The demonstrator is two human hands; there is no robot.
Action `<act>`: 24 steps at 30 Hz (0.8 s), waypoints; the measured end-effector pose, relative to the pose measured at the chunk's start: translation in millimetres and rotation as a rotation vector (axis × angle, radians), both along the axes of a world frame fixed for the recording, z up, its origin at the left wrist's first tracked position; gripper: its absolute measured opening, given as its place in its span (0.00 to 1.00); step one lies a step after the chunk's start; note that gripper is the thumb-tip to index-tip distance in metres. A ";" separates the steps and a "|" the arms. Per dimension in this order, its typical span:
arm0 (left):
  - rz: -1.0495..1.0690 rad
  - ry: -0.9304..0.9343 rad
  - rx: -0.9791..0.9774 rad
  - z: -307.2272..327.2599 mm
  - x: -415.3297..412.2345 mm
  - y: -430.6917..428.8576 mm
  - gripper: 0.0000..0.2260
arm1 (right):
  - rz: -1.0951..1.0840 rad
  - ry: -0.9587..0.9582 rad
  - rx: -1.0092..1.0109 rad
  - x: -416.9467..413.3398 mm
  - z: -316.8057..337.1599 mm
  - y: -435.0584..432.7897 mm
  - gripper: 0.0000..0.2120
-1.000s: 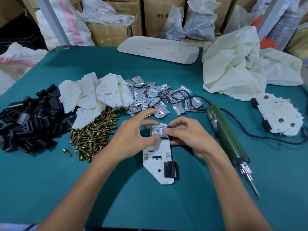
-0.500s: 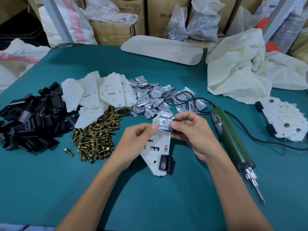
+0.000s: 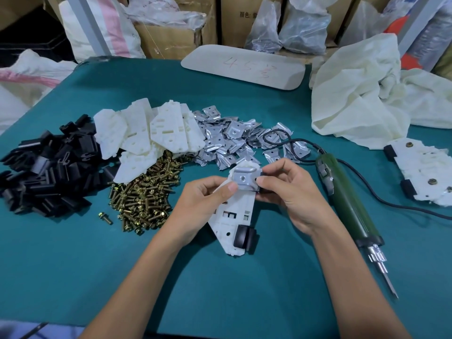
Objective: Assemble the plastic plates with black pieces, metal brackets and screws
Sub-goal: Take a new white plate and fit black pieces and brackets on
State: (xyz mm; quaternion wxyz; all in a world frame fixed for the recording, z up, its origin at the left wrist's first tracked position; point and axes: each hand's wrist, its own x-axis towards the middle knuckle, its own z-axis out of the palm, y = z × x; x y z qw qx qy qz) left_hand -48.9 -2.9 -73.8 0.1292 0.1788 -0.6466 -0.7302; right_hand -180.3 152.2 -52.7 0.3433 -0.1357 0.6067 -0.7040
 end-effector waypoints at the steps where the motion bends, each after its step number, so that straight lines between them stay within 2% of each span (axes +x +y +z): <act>1: 0.006 -0.004 -0.008 -0.2 -0.1 0.3 0.12 | 0.006 0.008 0.000 -0.1 -0.3 0.3 0.09; 7: 0.045 -0.012 -0.093 -0.3 0.0 3.1 0.13 | 0.044 0.020 -0.006 -0.2 -1.0 0.4 0.15; 13: 0.026 -0.003 -0.100 0.4 2.0 2.3 0.12 | 0.048 0.046 -0.060 3.9 -0.1 -1.3 0.09; 16: 0.056 -0.009 -0.063 1.1 1.3 3.8 0.14 | 0.043 0.084 -0.062 6.1 -0.2 -2.4 0.14; 20: 0.071 -0.055 0.107 4.2 2.0 -1.6 0.15 | 0.155 0.218 0.006 6.8 3.0 1.5 0.27; 24: 0.017 -0.104 0.123 4.8 5.2 -7.1 0.19 | 0.161 0.276 0.000 9.3 5.9 1.2 0.26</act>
